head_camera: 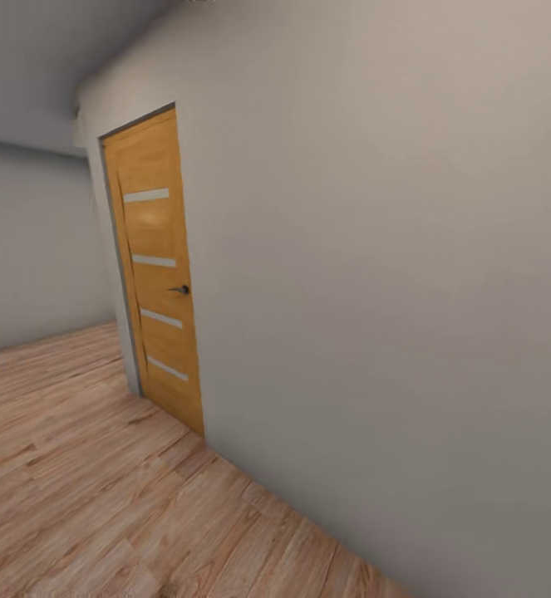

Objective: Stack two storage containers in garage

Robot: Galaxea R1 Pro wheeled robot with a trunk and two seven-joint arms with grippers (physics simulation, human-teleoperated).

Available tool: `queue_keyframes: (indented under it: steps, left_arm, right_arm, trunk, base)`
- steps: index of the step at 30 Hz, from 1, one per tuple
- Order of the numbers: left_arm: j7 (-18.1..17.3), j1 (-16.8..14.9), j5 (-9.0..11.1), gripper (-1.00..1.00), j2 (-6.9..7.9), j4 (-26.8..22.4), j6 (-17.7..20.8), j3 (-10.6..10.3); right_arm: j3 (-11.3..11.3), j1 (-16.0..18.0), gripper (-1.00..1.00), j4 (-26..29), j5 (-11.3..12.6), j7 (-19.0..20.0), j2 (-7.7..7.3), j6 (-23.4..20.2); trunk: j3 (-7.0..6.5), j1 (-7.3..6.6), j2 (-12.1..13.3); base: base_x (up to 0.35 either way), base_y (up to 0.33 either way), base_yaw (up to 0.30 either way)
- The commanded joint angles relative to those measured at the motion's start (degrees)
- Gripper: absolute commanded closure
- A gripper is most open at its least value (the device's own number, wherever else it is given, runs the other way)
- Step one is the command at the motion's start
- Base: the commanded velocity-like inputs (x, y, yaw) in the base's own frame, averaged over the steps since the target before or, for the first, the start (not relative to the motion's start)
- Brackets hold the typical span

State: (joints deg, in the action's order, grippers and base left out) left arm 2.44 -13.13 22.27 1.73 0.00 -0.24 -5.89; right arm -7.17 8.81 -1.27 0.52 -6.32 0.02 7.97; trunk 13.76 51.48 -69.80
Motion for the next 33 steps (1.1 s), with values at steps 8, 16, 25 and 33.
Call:
queue_keyframes:
  steps: [8, 16, 25, 33]
  left_arm:
    - [0.2, 0.0, 0.5, -1.00, 0.00, 0.0, 0.0, -0.5]
    - [0.2, 0.0, 0.5, -1.00, -0.05, 0.0, 0.0, -0.5]
    - [0.1, 0.0, 0.5, -1.00, -0.13, 0.0, 0.0, -0.5]
    - [0.1, 0.0, 0.5, -1.00, -0.06, 0.0, 0.0, -0.5]
  right_arm:
    - [-0.9, 0.1, -1.00, -0.1, -0.5, -0.2, -0.32, 0.1]
    - [-1.2, 0.1, -1.00, -0.2, -0.9, -0.2, -0.66, -0.1]
    - [-1.1, 0.1, -1.00, -0.2, -7.3, -0.3, -0.50, 0.0]
    - [-1.0, 0.1, -1.00, -0.2, -7.9, -0.3, -0.54, 0.3]
  trunk:
    - [0.07, 0.00, 0.0]
    - [0.07, 0.00, 0.0]
    - [0.07, 0.00, 0.0]
    - [0.07, 0.00, 0.0]
  base:
    - [0.000, 0.000, 0.294]
    - [0.000, 0.000, 0.294]
    - [0.000, 0.000, 0.294]
    - [0.002, 0.000, 0.294]
